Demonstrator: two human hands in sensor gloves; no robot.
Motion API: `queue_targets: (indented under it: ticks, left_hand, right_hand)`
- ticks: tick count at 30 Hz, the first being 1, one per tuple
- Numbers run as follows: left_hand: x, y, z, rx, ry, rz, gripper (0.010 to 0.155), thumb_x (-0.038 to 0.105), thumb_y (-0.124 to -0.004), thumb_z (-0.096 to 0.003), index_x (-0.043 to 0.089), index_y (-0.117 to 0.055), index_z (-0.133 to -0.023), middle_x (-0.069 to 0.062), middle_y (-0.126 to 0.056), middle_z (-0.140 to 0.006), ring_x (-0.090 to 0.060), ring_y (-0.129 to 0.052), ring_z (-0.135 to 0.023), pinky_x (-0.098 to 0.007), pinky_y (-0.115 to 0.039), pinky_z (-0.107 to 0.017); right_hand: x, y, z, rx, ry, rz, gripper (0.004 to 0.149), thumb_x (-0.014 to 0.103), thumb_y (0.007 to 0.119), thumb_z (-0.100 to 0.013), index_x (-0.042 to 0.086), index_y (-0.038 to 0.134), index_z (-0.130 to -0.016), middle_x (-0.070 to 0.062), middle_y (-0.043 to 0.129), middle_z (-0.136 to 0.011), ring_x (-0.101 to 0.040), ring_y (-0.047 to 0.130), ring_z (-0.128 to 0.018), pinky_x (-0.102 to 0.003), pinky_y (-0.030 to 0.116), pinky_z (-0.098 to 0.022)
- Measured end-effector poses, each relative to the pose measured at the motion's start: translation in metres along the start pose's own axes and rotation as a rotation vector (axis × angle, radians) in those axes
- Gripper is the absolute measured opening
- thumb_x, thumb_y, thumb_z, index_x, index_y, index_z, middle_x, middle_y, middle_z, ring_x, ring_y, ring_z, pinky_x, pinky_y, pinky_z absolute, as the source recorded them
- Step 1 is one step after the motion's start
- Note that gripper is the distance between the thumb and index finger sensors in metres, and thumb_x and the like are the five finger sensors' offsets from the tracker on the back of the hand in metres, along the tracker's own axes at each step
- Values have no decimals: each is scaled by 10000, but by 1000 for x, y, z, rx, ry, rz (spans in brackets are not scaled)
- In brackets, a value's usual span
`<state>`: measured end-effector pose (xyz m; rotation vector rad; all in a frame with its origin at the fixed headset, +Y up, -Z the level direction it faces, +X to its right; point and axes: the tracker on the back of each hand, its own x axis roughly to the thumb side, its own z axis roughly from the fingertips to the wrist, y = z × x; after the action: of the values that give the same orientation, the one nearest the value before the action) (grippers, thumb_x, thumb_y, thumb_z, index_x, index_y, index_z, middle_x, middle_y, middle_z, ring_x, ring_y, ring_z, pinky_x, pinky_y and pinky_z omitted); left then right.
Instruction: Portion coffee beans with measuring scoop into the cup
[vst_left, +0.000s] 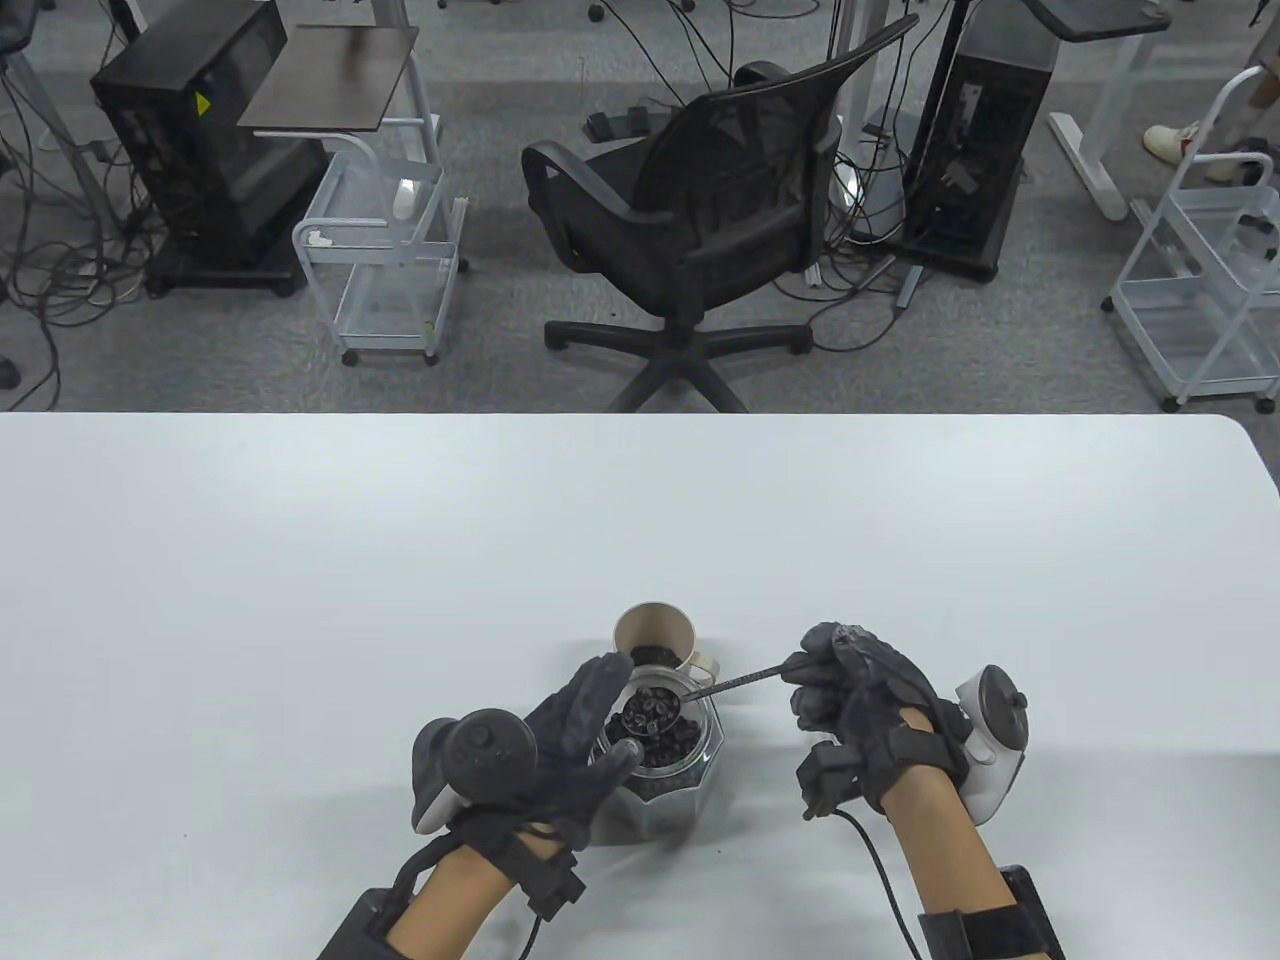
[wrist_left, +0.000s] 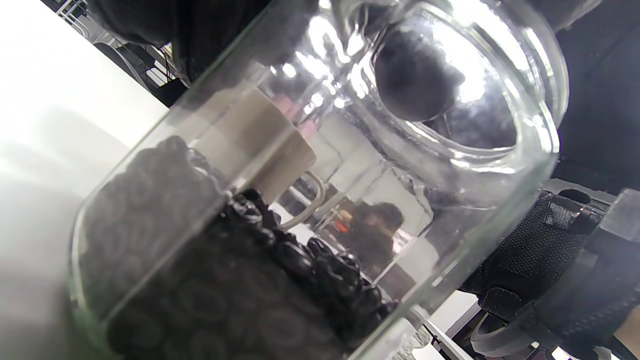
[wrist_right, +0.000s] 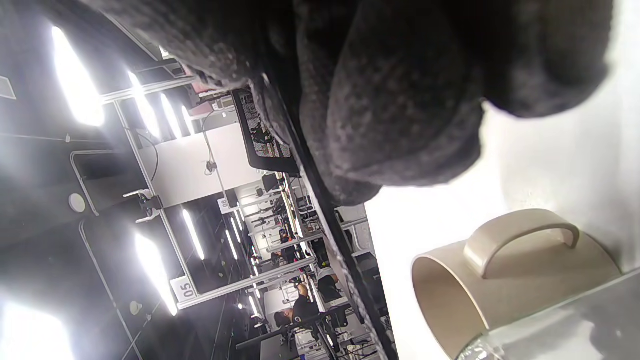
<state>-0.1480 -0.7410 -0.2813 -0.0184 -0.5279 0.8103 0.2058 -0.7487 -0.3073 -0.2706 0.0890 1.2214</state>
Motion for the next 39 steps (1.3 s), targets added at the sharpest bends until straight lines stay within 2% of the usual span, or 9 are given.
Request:
queue_targets:
  ticks: [11, 25, 39]
  left_hand:
    - [0, 0, 0, -4, 2, 0, 868, 751, -536, -460, 250, -353, -1146, -212, -491, -1173, -537, -674, -998, -678, -529, -687]
    - [0, 0, 0, -3, 1, -1, 869, 749, -538, -461, 247, -355, -1146, -213, -494, -1171, -538, -677, -996, -679, -530, -685]
    - [-1, 0, 0, -3, 2, -1, 868, 748, -539, -462, 246, -355, -1145, -215, -494, -1170, -539, -677, -995, -679, -529, -685]
  right_hand:
    - [4, -3, 1, -1, -8, -44, 392, 339, 741, -543, 64, 814, -814, -235, 942, -614, -325, 1028, -314, -484, 835, -303]
    - [4, -2, 8, -82, -86, -196, 409, 335, 727, -551, 65, 772, -854, -236, 914, -680, -342, 1038, -397, -489, 837, -346]
    - [-7, 2, 3, -83, -89, -56, 437, 287, 719, -542, 52, 708, -909, -271, 840, -778, -411, 990, -506, -534, 789, -404]
